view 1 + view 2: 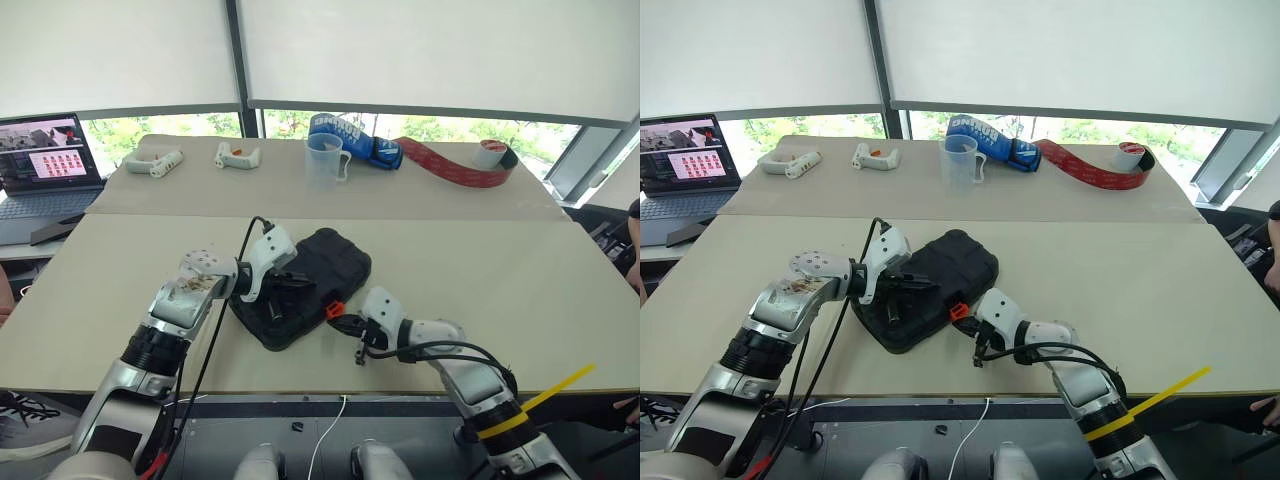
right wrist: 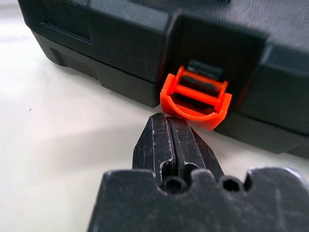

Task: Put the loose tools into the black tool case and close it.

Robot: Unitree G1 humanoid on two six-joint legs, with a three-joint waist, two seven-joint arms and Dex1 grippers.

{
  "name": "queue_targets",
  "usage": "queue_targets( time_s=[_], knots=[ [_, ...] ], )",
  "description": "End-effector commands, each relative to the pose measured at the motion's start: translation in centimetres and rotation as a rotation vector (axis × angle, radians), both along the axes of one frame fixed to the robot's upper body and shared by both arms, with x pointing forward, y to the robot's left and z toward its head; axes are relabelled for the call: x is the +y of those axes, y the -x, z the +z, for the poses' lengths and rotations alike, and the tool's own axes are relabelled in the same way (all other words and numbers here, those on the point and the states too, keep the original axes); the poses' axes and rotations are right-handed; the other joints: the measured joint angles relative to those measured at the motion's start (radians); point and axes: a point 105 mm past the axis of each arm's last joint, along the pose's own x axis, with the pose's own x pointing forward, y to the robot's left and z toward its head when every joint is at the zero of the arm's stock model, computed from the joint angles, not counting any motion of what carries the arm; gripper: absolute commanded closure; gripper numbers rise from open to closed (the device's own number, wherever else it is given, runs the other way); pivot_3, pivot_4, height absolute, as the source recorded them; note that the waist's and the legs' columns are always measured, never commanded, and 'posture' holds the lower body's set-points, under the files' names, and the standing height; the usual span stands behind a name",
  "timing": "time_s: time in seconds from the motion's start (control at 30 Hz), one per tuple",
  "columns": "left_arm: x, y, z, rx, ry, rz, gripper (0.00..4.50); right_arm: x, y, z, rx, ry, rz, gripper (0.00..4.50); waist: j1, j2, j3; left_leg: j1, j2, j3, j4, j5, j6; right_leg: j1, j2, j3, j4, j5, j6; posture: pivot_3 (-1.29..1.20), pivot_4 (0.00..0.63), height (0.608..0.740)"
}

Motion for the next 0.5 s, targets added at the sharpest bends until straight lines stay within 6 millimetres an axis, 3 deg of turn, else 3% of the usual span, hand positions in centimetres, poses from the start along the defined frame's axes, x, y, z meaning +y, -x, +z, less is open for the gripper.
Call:
queue_targets(
  time_s=[0.03, 0.27, 0.5],
  knots=[
    [1.3, 1.2, -5.0, 0.19, -0.11, 0.049, 4.45, -0.5, -0.7, 5.1, -0.178, -0.096, -0.023, 4.5, 0.0, 0.0, 0.0, 0.0, 0.0, 0.0, 0.0, 0.0, 0.0, 0.0, 0.0, 0.0, 0.0, 0.0, 0.0, 0.0, 0.15, 0.74],
    [1.3, 1.4, -5.1, 0.201, -0.114, 0.042, 4.45, -0.2, -0.6, 5.6, -0.185, -0.101, -0.009, 4.5, -0.007, 0.0, 0.0, 0.001, 0.001, 0.0, 0.0, 0.0, 0.0, 0.0, 0.001, 0.0, 0.0, 0.0, 0.0, 0.0, 0.15, 0.74],
    [1.2, 1.5, -5.2, 0.207, -0.118, 0.038, 4.45, 1.3, 0.2, 5.3, -0.111, -0.142, 0.031, 4.5, -0.012, 0.0, 0.0, 0.002, 0.001, 0.0, -0.001, 0.0, 0.0, 0.001, 0.001, 0.0, 0.0, 0.0, 0.0, 0.0, 0.15, 0.74]
  ],
)
